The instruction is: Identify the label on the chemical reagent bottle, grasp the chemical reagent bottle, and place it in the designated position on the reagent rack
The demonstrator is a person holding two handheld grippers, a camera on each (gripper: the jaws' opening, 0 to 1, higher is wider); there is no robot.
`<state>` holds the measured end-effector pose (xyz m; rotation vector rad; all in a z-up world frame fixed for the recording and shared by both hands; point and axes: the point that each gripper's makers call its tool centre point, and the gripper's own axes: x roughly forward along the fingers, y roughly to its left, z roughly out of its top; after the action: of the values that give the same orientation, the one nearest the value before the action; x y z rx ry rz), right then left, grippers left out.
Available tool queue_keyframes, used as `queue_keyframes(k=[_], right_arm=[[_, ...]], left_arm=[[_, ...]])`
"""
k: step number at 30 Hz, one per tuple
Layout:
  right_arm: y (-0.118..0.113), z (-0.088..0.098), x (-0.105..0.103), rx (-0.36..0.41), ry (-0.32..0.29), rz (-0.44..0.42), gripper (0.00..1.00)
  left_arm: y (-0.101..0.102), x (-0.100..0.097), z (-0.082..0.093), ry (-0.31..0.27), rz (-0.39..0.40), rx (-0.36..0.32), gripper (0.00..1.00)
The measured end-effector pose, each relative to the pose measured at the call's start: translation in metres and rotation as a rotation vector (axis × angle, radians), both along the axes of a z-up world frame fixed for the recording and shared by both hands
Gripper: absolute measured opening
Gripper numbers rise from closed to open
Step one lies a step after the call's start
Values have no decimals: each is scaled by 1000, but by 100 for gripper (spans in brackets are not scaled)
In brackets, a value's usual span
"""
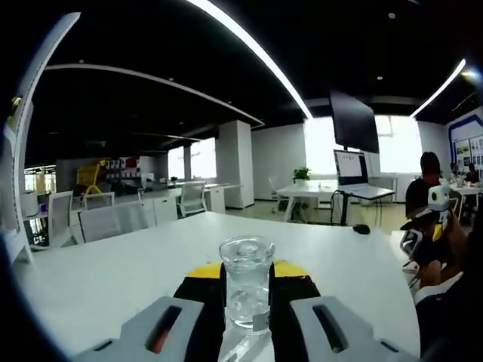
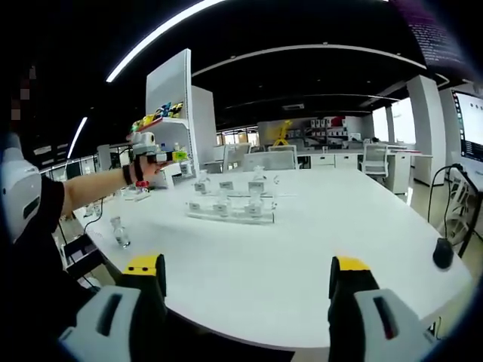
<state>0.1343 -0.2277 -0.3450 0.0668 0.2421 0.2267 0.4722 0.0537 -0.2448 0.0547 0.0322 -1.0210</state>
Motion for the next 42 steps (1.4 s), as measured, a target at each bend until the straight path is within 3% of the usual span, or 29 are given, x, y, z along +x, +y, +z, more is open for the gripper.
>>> queue_keyframes(k=[9, 20, 34, 42], right_arm=[[-7, -5, 1, 2, 16, -23, 86], [-15, -9, 9, 1, 37, -40, 86], [-23, -13, 11, 8, 51, -56, 85], [-25, -15, 10, 8, 57, -60, 85]], left_arm=[[-29, 32, 0, -1, -12, -18, 20], [-61, 52, -9, -12, -32, -16, 20], [-78, 67, -26, -11, -9, -16, 20], [-78, 80, -34, -15, 37, -18, 20]])
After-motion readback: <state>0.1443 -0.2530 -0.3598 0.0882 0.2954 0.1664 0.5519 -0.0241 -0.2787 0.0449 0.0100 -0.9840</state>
